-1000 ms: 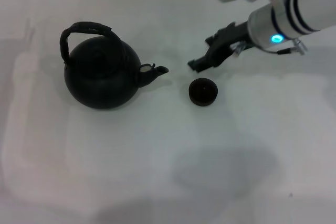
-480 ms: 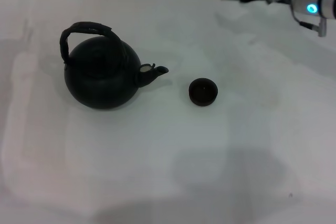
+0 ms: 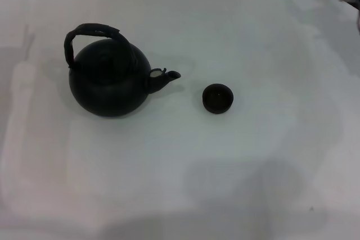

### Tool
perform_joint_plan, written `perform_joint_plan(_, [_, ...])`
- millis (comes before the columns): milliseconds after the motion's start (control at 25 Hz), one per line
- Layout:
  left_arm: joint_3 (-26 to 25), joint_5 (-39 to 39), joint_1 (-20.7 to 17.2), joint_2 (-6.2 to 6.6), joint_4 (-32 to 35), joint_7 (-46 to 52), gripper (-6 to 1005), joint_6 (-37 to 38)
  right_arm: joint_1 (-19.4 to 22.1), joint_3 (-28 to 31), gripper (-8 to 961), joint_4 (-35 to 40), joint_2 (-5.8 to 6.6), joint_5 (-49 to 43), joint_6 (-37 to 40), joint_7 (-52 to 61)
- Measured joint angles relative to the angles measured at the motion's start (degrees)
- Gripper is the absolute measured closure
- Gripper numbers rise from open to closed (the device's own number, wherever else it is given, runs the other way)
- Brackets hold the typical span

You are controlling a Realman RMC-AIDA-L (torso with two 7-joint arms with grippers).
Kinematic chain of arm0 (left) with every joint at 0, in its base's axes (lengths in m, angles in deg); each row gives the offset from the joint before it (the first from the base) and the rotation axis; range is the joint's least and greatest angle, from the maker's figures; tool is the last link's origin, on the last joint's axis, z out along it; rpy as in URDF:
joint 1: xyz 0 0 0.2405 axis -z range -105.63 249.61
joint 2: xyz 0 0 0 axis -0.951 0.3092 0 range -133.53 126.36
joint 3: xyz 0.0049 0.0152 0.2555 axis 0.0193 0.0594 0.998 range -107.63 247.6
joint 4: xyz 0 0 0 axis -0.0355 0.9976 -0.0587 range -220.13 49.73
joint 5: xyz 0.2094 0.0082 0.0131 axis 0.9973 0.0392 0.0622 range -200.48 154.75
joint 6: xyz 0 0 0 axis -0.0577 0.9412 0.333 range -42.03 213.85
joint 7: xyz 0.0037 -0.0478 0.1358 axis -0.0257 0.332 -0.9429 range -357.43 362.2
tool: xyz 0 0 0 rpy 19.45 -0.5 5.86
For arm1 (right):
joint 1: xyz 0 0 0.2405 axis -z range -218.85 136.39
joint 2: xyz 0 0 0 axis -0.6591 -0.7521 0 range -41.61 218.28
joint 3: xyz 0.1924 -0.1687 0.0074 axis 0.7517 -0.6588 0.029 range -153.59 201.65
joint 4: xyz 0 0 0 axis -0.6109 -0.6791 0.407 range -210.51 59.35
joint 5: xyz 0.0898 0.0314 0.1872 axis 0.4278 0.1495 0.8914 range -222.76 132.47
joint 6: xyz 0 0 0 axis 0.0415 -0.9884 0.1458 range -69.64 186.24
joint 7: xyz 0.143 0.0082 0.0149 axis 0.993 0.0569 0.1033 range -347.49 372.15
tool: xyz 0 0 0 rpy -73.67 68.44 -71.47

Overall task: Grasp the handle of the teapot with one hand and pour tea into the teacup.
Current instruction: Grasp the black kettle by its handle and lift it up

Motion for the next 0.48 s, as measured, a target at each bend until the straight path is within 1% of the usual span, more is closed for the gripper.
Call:
perform_joint_plan(200, [0.23,1.74,-3.18,-0.32,0.53,0.29,152,0.72,0.30,3.90,108,-6.39,-0.05,17.99,-0.30,-29.90])
perform_joint_plan(280, [0.27,3.49,-4.68,-0.34,0.81,0.56,152,1.29,-0.01,6.23,108,-8.24,-0.05,23.56,-0.45,-39.39])
perform_joint_plan(360, [0.29,6.02,-6.69,-0.31,1.11,1.55,152,2.80,-0.42,10.41,108,-9.86,-0.04,26.24,-1.37,-45.54])
perform_joint_plan(480, [0.30,9.99,-9.51,-0.09,1.08,4.86,152,6.73,-1.35,17.40,108,-12.18,0.10,26.62,-4.30,-48.00])
